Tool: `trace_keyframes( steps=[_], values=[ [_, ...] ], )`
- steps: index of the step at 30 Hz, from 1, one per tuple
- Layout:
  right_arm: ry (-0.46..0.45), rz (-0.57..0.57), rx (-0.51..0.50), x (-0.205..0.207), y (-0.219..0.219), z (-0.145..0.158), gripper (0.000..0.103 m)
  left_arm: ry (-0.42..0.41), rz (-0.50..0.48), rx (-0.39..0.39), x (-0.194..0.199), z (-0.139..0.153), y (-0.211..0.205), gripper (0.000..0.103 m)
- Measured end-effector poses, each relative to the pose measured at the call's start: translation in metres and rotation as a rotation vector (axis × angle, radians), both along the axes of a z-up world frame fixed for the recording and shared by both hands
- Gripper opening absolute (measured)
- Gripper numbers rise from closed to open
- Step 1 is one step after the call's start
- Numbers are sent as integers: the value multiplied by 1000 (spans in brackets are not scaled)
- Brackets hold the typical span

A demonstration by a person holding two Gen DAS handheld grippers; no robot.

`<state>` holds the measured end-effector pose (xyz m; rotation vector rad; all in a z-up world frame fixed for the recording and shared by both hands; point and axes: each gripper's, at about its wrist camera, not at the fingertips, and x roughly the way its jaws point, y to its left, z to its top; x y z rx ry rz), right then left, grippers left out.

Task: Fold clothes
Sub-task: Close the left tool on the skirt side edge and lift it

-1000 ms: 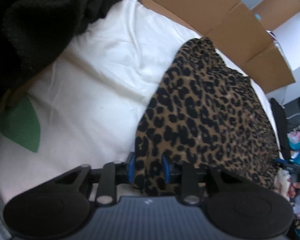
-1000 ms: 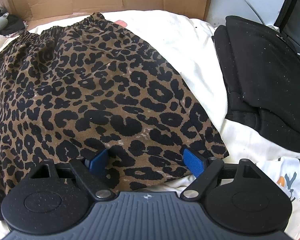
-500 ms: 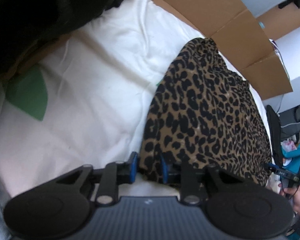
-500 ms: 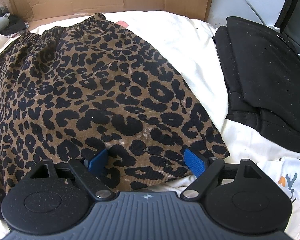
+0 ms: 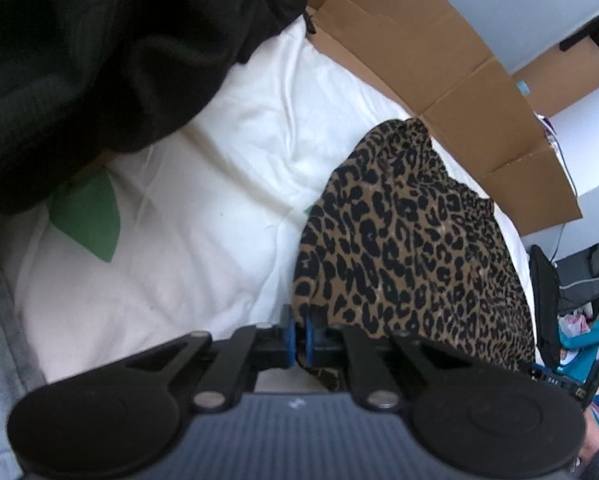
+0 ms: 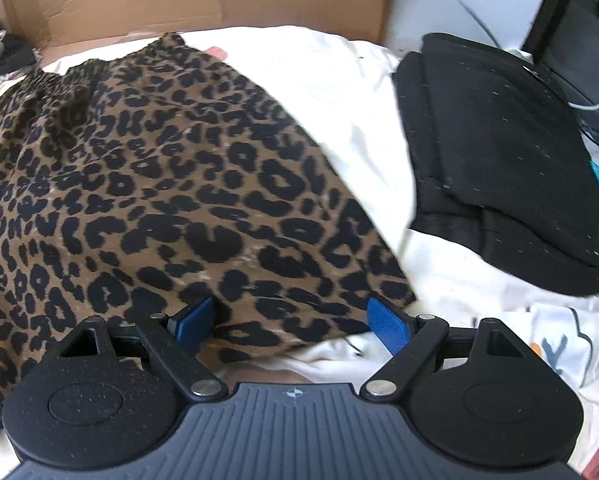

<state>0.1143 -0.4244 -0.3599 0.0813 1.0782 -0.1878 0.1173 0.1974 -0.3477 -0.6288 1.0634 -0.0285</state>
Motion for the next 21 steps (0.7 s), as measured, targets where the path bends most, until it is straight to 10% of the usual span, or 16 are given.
trace_keyframes(
  steps=[21],
  values=[
    [-279,114,155,-27,35,69,86,-50,-160,112,52,97,-104,5]
  ],
)
